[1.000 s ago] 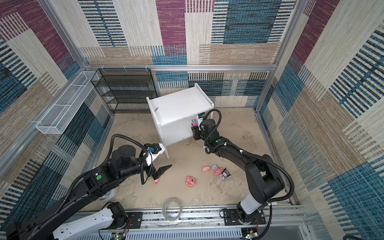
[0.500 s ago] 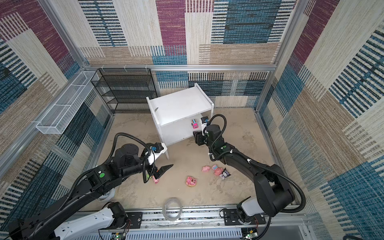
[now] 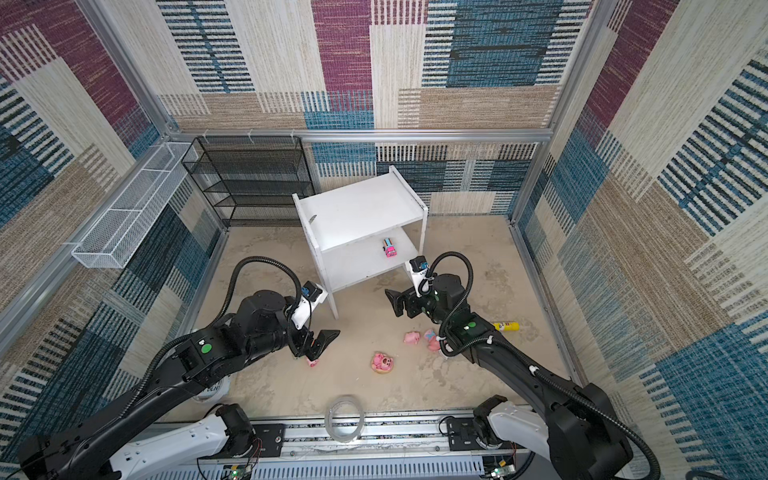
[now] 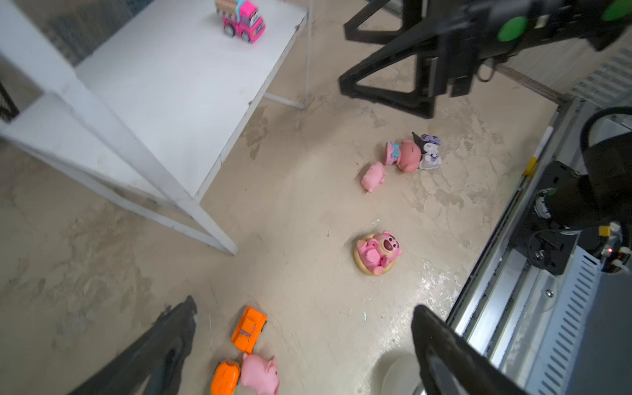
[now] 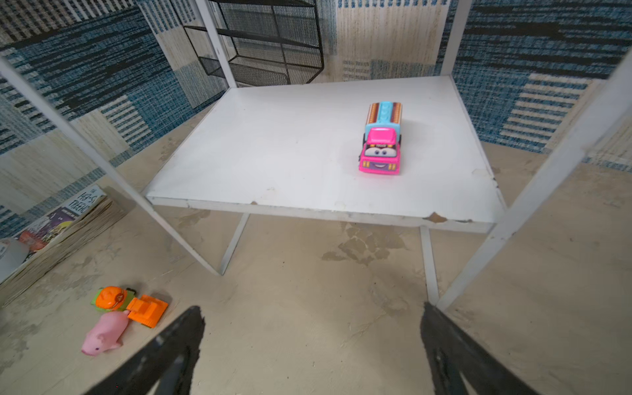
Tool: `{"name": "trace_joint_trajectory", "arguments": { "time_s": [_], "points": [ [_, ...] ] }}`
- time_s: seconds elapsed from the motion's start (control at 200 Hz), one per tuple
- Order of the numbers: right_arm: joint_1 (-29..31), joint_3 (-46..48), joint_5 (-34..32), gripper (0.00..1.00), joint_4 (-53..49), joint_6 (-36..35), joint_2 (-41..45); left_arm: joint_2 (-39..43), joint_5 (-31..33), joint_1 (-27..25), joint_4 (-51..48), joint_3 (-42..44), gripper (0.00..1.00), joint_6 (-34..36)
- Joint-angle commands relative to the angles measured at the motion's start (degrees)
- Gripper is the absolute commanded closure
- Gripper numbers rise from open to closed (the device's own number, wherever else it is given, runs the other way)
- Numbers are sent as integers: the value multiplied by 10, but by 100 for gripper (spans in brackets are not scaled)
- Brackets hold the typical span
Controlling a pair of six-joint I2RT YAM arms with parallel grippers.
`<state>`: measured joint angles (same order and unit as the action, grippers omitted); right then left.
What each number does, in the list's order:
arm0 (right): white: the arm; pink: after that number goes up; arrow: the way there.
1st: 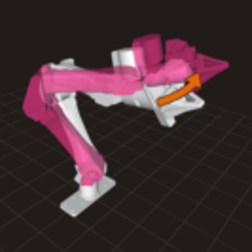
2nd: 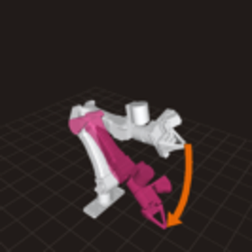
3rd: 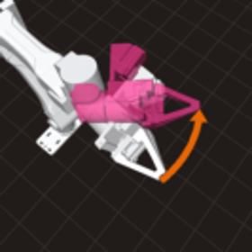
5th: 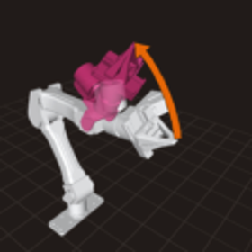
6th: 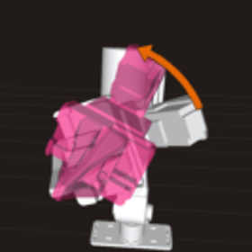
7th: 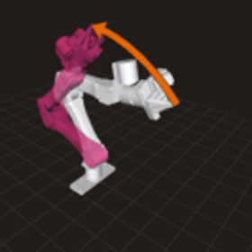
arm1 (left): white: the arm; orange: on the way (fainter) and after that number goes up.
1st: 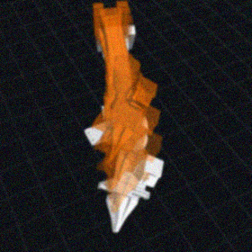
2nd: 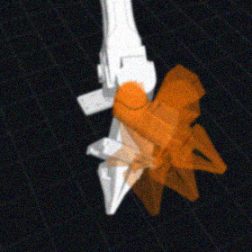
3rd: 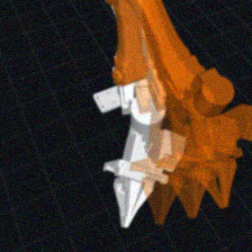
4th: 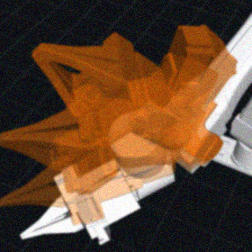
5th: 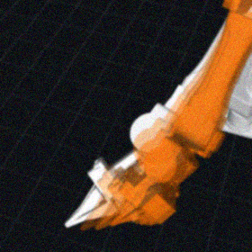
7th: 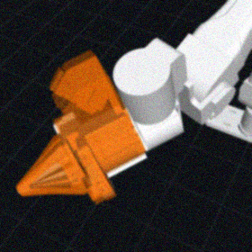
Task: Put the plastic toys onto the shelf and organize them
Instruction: 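Lower the left gripper over the orange-and-green car while the right gripper withdraws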
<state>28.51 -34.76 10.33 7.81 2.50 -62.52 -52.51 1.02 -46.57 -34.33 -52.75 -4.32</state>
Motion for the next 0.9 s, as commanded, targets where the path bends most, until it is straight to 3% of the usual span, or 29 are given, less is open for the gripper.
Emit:
{"name": "trace_joint_trajectory", "arguments": {
  "time_s": [0.0, 0.26, 0.366, 0.566, 0.716, 0.896],
  "points": [
    [6, 23, 29, 0, -3, 7, 30, -4, 49, -1, -63, 21, 1, -122],
    [46, 58, 53, 0, 17, 19, 43, -16, 114, 1, -91, 91, 1, -301],
    [72, 74, 58, 0, 40, 21, 46, -41, 123, 5, -108, 105, 8, -338],
    [93, 102, 62, 0, 70, 34, 63, -11, 107, 42, -89, 161, 7, -343],
    [95, 109, 54, 0, 67, 36, 74, 36, 104, 108, -81, 214, 9, -365],
    [95, 109, 47, 0, 60, 37, 85, -6, 95, 129, -47, 232, 15, -355]
  ]
}}
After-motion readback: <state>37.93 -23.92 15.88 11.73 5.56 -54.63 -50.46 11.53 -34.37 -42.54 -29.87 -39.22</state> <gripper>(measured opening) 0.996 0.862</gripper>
